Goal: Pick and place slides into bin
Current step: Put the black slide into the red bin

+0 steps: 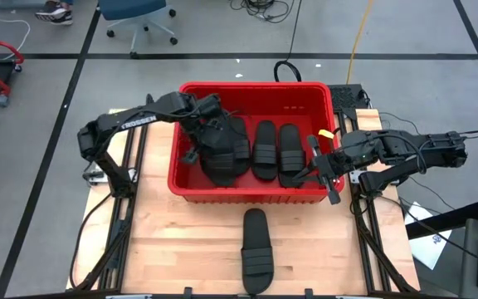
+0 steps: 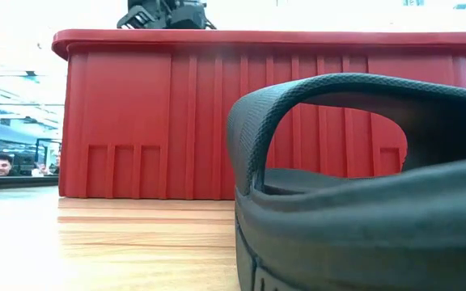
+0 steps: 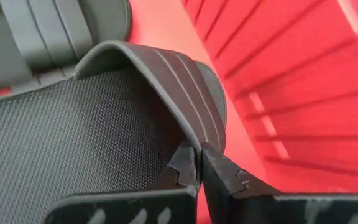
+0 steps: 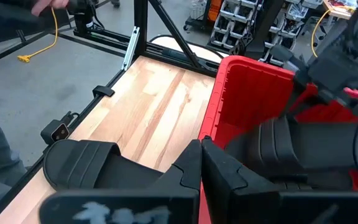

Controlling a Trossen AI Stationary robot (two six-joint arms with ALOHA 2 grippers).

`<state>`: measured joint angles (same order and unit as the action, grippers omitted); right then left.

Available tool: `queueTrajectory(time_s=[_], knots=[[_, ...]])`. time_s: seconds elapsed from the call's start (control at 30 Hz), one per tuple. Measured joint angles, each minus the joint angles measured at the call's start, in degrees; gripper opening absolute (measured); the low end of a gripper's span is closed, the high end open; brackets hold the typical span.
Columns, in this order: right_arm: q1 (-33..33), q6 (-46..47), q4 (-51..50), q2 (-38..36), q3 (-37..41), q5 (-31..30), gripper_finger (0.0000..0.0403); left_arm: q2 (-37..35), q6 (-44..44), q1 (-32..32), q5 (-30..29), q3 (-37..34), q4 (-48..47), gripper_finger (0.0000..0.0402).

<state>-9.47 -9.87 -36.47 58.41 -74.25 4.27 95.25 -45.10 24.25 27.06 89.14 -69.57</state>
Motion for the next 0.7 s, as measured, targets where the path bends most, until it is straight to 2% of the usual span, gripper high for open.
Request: queueTrajectory(time_s=[0.13,0.5,0.7], knots=[[0.03,-0.02,0.02,0.00,0.00,0.00,0.0000,1.63,-1.23,0.07,4.94,0.00,4.34,0.0000],[0.04,0.00,0.02,0.00,0.01,0.00,0.0000,8.27,-5.66,0.49,4.12,0.00,7.50,0.0000],[0.04,-0.02,0.02,0.00,0.01,-0.02,0.0000,10.70,-6.90,1.63,4.09,0.00,12.58,0.0000]])
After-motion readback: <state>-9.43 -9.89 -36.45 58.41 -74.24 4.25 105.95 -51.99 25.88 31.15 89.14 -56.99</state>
